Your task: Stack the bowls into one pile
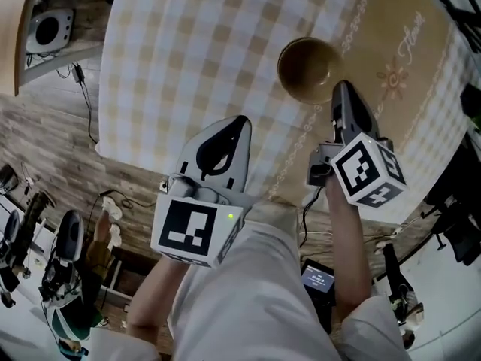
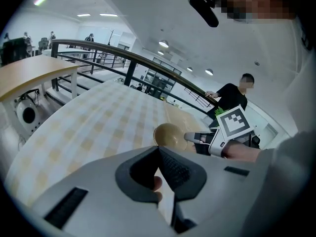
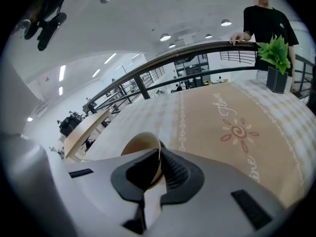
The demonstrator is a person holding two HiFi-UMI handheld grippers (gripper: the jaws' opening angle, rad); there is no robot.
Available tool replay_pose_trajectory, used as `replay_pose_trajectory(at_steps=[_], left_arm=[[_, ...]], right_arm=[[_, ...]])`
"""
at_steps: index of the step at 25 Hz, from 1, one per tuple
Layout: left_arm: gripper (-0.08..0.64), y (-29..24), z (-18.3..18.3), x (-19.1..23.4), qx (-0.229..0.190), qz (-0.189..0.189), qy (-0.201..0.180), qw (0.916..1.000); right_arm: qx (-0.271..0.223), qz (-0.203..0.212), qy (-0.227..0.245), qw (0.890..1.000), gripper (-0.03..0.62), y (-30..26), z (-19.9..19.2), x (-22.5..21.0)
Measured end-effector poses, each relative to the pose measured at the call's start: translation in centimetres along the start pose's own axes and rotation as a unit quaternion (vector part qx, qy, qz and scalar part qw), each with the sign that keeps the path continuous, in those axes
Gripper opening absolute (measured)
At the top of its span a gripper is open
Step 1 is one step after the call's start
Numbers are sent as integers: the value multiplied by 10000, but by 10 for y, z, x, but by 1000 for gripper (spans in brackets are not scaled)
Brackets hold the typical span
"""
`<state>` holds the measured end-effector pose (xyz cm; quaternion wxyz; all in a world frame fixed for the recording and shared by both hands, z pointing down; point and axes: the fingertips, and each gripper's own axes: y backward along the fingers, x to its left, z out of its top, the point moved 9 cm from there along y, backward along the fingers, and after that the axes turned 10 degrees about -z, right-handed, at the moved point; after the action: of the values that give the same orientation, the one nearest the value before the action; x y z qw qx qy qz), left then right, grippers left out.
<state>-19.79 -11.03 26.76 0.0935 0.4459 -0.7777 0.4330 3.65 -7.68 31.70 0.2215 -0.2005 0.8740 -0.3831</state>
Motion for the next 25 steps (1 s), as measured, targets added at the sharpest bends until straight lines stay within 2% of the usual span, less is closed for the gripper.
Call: replay_pose_trajectory(at_steps=[6, 12, 16, 20, 25], left_arm=[[18, 6, 3, -1, -103, 15, -1, 9999], [18, 21, 9, -9, -209, -4, -91, 9997], [18, 36, 9, -19, -196, -136, -208, 9995], [18, 52, 14, -26, -395, -187, -390, 9983], [18, 85, 5, -46, -457, -474, -523, 9965]], right_arm=[[-93, -255, 104, 9996, 38, 7, -2, 2], [-132, -273, 116, 9995, 38, 35, -6, -1], [-174, -189, 124, 9996, 38, 67, -13, -5], [-421, 116, 228, 9988, 38, 91, -7, 1], [-777, 75, 255, 9966, 38, 144, -5, 5]])
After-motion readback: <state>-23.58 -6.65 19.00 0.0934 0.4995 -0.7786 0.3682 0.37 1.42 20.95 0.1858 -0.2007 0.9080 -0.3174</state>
